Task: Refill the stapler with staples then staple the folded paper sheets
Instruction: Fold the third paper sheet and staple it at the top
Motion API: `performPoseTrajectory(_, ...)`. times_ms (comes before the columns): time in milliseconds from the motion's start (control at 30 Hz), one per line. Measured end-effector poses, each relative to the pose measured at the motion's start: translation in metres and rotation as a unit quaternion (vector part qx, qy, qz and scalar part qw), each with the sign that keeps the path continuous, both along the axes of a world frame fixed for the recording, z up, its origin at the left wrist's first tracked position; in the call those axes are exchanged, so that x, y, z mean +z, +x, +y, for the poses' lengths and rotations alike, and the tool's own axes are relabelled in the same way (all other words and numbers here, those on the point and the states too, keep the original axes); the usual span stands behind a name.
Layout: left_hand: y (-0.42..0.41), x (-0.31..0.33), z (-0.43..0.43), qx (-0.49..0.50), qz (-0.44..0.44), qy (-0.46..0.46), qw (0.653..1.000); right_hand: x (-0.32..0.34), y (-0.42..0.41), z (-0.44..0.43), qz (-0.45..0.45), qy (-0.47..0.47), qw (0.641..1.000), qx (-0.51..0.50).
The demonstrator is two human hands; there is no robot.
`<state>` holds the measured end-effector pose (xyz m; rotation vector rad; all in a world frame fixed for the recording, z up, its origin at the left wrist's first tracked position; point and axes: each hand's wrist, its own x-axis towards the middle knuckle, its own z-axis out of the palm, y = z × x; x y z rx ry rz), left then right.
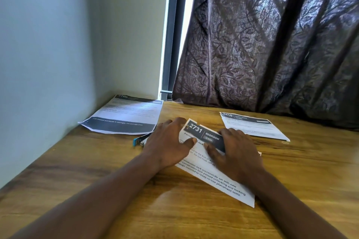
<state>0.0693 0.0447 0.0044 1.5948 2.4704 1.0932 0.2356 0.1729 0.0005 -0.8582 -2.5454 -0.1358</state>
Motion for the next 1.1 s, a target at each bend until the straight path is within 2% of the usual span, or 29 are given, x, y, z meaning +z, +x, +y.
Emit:
performPoseTrajectory(233,-0.005,0.003,-0.004,-0.017,-0.171,0.083,0.982,0.003,0.003,-0.008,0.016,0.022,0.995,0.097)
performPoseTrajectory(400,-0.008,0.003,-0.001,-0.051,-0.326,0.137,0.934,0.006,0.006,-0.009,0.039,0.026,0.991,0.126)
performPoseTrajectory(633,-0.001,0.016,-0.009,-0.123,-0.404,0.099,0.901,0.005,0.009,-0.012,0.059,0.057,0.986,0.143)
performPoseTrajectory(733,-0.004,0.019,-0.010,-0.131,-0.379,0.106,0.910,0.006,0.008,-0.013,0.041,0.080,0.986,0.138)
performPoseTrajectory(800,-0.006,0.017,-0.010,-0.137,-0.306,0.124,0.934,0.009,0.005,-0.013,0.043,0.071,0.986,0.141)
performPoseTrajectory(867,-0.005,0.012,-0.008,-0.119,-0.194,0.142,0.963,0.011,0.000,-0.009,0.066,0.019,0.985,0.161)
performPoseTrajectory(933,-0.001,0.005,-0.005,-0.093,-0.115,0.151,0.977,0.015,-0.010,-0.001,0.091,-0.041,0.979,0.177)
performPoseTrajectory(1100,-0.006,0.006,-0.006,-0.086,-0.017,0.134,0.987,0.013,-0.032,0.006,0.096,-0.108,0.971,0.191)
